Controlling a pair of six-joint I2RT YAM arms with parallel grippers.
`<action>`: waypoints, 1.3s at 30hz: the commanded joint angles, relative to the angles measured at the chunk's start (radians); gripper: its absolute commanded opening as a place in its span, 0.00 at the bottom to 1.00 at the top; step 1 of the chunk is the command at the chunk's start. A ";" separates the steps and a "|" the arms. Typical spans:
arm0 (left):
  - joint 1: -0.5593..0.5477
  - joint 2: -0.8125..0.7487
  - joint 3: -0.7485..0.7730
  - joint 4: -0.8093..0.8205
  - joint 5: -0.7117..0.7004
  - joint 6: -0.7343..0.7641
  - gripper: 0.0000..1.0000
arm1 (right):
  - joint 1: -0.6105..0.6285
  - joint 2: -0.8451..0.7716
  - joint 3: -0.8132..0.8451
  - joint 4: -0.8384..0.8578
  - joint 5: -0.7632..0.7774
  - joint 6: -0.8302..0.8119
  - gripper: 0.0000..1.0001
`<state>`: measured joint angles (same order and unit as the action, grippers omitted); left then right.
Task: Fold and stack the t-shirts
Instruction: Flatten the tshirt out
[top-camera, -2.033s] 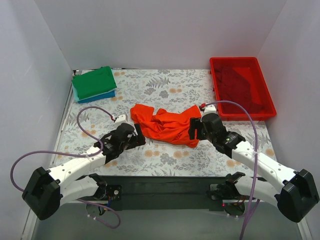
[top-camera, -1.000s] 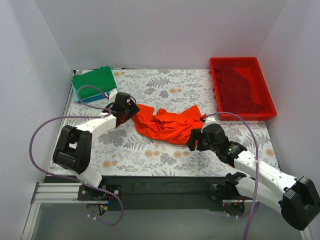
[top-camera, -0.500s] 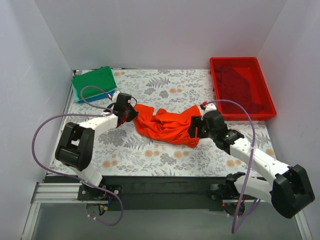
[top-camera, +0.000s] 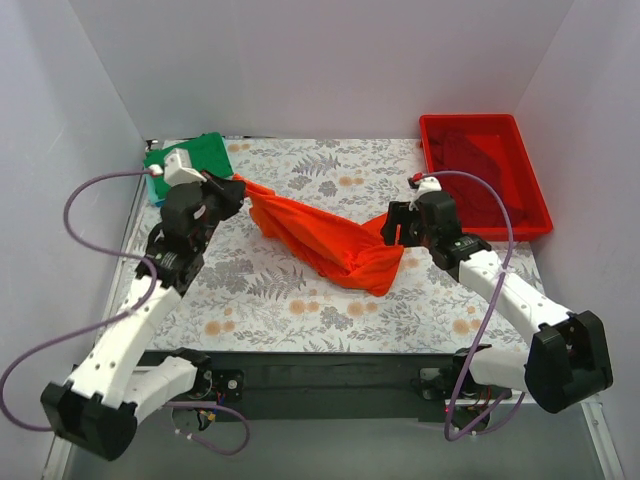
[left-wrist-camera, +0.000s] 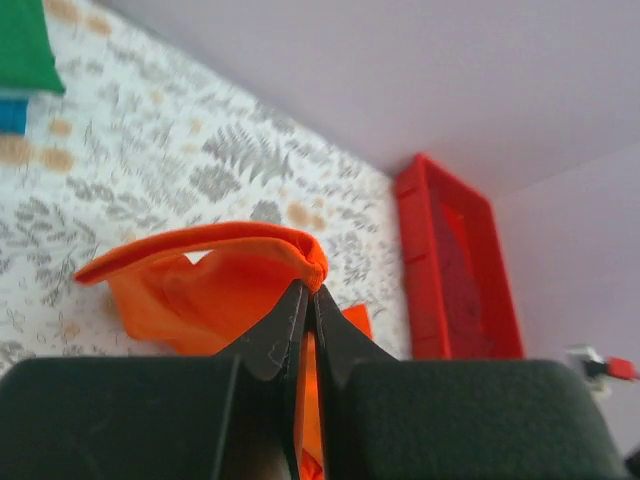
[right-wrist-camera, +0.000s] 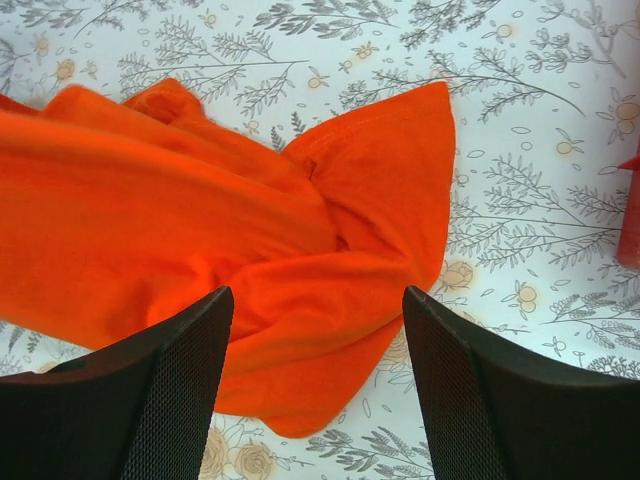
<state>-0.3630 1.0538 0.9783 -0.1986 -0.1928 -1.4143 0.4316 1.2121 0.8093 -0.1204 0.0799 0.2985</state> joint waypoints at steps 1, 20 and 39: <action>-0.001 -0.125 -0.065 -0.085 -0.027 0.087 0.00 | -0.005 0.015 0.057 0.034 -0.072 -0.006 0.74; -0.001 -0.354 -0.305 -0.418 0.024 0.044 0.00 | 0.039 0.378 0.226 0.099 -0.213 0.007 0.70; 0.001 -0.319 -0.279 -0.421 0.004 0.060 0.00 | 0.033 0.652 0.389 0.079 -0.356 -0.065 0.38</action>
<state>-0.3630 0.7254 0.6743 -0.6117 -0.1757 -1.3685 0.4686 1.8648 1.1564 -0.0364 -0.2108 0.2623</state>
